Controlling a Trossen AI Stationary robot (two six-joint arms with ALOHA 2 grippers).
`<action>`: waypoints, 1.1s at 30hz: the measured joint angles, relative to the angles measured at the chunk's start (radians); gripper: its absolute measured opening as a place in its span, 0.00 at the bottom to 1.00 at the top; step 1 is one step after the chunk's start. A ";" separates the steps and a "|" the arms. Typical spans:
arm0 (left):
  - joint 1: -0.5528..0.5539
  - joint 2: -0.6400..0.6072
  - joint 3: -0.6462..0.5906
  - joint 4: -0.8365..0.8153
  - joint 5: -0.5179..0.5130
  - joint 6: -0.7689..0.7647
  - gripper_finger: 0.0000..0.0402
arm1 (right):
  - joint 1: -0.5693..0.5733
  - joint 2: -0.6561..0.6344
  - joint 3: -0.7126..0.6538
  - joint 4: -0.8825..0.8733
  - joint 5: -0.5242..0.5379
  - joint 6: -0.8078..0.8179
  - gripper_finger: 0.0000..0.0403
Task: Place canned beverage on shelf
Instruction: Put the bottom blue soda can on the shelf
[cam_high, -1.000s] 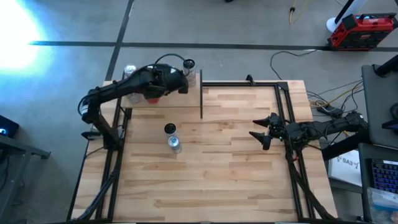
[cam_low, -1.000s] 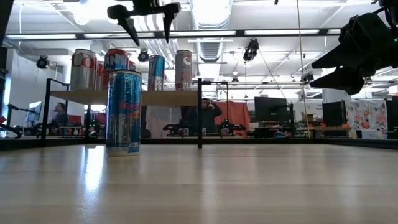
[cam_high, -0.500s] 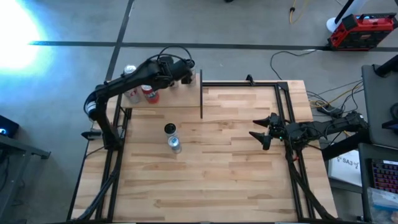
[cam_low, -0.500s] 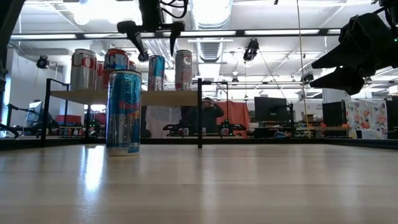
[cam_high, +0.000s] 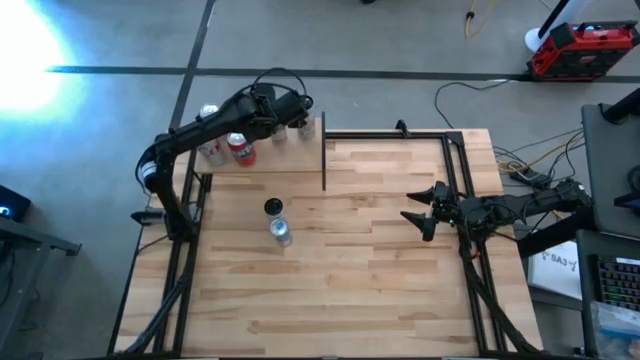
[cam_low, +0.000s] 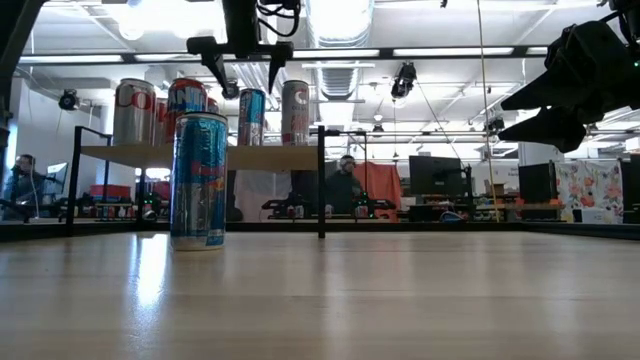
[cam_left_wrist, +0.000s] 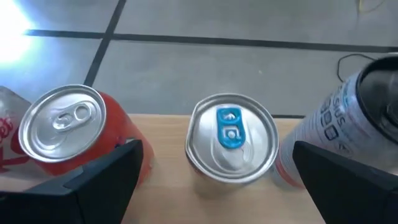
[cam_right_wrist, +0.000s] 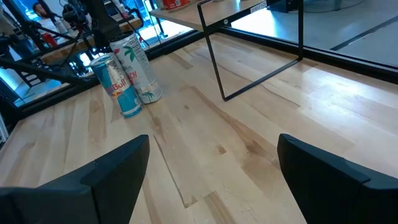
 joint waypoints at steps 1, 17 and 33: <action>0.005 0.000 0.000 0.002 0.000 0.000 0.99 | 0.000 0.000 0.000 0.000 0.000 0.000 0.83; 0.024 0.000 0.000 0.031 0.009 -0.014 0.99 | 0.000 0.000 0.000 0.000 0.000 0.000 0.83; 0.024 0.001 -0.001 0.049 0.021 -0.027 0.91 | 0.000 0.000 0.000 0.000 0.000 0.000 0.83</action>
